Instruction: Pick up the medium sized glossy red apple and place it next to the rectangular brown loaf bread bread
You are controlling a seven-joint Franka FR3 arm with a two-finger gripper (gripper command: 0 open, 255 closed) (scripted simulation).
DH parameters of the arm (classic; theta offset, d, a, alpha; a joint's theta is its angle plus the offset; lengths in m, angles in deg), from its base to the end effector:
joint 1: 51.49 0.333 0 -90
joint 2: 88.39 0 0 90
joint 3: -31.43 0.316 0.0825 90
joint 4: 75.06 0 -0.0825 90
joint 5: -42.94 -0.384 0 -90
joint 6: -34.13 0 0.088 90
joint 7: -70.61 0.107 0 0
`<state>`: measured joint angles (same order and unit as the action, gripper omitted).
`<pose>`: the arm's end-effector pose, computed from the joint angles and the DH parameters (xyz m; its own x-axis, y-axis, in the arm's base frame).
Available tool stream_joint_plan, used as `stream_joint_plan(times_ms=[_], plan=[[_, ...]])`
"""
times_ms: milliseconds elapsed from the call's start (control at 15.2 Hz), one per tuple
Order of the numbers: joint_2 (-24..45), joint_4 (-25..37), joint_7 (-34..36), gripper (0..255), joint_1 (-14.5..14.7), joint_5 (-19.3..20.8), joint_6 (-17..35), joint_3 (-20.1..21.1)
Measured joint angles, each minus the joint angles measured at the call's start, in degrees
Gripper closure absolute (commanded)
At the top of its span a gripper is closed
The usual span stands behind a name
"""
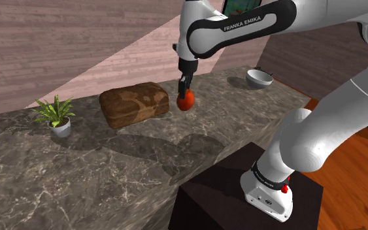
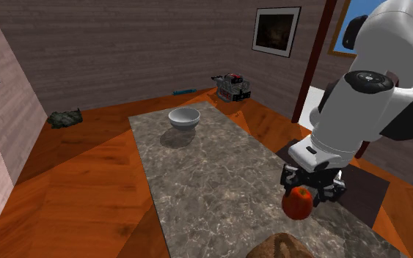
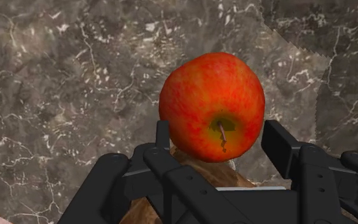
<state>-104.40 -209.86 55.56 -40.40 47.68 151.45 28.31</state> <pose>0.4501 0.0578 0.4375 0.9031 0.4274 -0.0408 0.4291 -0.9020 0.0485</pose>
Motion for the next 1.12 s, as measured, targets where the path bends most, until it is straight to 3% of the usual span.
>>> stream_joint_plan(times_ms=[792,1122], plan=[[4.5,-5.1,0.5,255,-0.1,0.3,9.6,-0.2],[4.7,-5.7,0.6,255,-0.1,0.3,10.5,-0.2]])
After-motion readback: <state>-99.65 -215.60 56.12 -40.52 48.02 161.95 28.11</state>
